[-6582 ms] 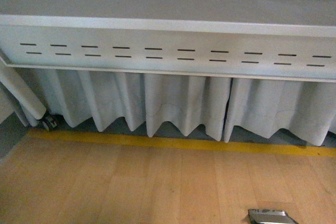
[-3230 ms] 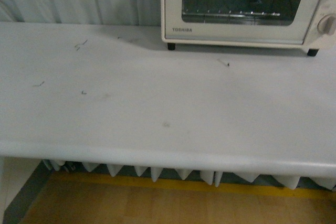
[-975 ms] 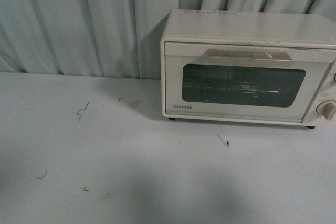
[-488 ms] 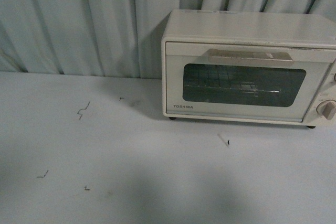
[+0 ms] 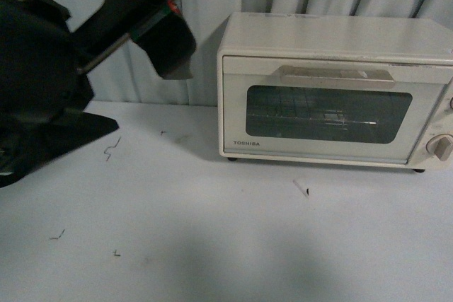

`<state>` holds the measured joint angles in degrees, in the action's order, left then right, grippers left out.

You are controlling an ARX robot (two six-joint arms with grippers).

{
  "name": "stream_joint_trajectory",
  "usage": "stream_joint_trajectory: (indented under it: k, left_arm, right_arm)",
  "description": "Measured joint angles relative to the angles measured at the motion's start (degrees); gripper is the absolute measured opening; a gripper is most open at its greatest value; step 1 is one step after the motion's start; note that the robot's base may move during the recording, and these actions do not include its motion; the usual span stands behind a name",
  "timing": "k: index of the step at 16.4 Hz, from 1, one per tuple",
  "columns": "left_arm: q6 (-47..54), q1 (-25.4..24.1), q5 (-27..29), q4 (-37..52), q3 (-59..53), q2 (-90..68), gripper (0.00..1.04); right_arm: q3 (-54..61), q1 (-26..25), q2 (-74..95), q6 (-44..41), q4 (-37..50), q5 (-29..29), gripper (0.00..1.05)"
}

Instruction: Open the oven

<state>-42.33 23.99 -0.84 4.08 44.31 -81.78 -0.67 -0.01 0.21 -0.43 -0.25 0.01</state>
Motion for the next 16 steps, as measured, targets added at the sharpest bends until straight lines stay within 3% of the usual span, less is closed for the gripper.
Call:
stream_joint_trajectory:
  k: [9, 16]
  left_arm:
    - [-18.8, 2.2, -0.1, -3.0, 10.8, -13.7, 0.98]
    - [-18.6, 2.6, 0.0, -6.6, 17.0, -20.3, 0.98]
  right_arm:
    - [0.0, 0.0, 0.0, 0.0, 0.0, 0.0, 0.98]
    - [0.0, 0.0, 0.0, 0.0, 0.0, 0.0, 0.98]
